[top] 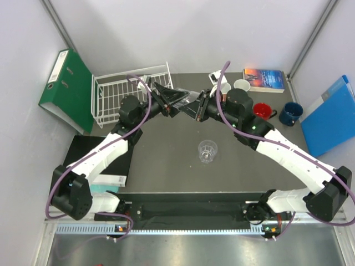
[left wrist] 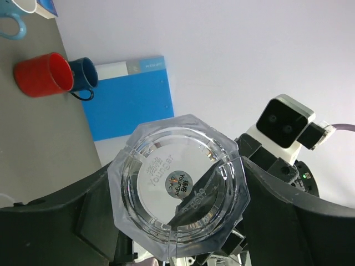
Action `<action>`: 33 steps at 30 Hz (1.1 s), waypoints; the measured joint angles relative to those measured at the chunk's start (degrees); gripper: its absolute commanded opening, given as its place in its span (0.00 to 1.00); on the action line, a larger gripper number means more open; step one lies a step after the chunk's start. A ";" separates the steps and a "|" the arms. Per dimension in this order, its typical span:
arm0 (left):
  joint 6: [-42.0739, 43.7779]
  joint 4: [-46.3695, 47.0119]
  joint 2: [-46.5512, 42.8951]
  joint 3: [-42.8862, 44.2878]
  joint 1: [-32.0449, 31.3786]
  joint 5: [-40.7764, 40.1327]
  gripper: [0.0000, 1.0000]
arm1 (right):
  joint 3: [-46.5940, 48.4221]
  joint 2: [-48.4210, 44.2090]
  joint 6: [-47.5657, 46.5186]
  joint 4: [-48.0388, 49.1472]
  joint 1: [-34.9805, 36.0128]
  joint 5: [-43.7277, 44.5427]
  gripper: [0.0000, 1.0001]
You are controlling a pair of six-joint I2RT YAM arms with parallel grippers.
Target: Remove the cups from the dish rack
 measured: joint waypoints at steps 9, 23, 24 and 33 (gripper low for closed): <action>18.12 -24.90 0.26 12.00 -0.98 -9.29 0.99 | 1.90 -1.05 -3.10 -7.02 0.39 7.50 0.00; 31.21 -55.58 1.01 18.16 0.55 -43.52 0.99 | 25.90 11.85 -7.21 -40.65 6.38 26.25 0.00; 31.12 -56.54 1.40 17.94 0.55 -43.95 0.99 | 27.10 13.97 -6.69 -42.84 7.04 26.16 0.00; 30.29 -64.89 2.38 17.66 0.50 -51.17 0.99 | 34.47 29.62 -5.51 -53.57 12.81 22.51 0.00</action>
